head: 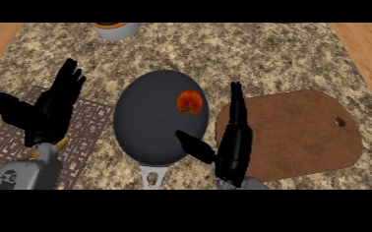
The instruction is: Pick the tomato from the cutting board and place it in the pan
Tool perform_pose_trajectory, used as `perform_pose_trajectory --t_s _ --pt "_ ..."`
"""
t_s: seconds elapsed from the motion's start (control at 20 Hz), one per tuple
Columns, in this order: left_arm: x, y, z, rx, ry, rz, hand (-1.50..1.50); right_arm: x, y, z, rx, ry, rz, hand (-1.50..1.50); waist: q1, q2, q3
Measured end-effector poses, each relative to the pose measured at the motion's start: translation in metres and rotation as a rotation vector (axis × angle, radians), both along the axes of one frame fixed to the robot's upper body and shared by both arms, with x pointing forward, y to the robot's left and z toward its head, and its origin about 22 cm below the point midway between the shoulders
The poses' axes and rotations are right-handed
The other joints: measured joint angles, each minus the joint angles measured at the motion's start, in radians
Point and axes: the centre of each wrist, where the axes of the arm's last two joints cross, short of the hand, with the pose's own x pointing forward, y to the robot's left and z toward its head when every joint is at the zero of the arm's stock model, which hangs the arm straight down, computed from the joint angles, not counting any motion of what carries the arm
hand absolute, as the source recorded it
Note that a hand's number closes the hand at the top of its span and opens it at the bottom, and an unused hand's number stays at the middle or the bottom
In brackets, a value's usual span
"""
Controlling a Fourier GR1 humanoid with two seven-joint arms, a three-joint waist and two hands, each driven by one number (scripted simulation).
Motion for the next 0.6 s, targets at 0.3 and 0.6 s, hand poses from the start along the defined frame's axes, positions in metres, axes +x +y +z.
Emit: perform_pose_trajectory --t_s 0.3,0.6 --pt "-0.004 0.004 0.001 0.002 -0.009 0.001 0.0 -0.074 -0.03 0.0 0.088 -0.064 0.053 -1.5 0.009 0.004 0.0" --pt "-0.002 -0.001 -0.004 0.005 -0.011 -0.01 0.0 -0.125 -0.042 -0.007 0.082 -0.084 0.06 -1.5 0.016 0.007 -0.001"
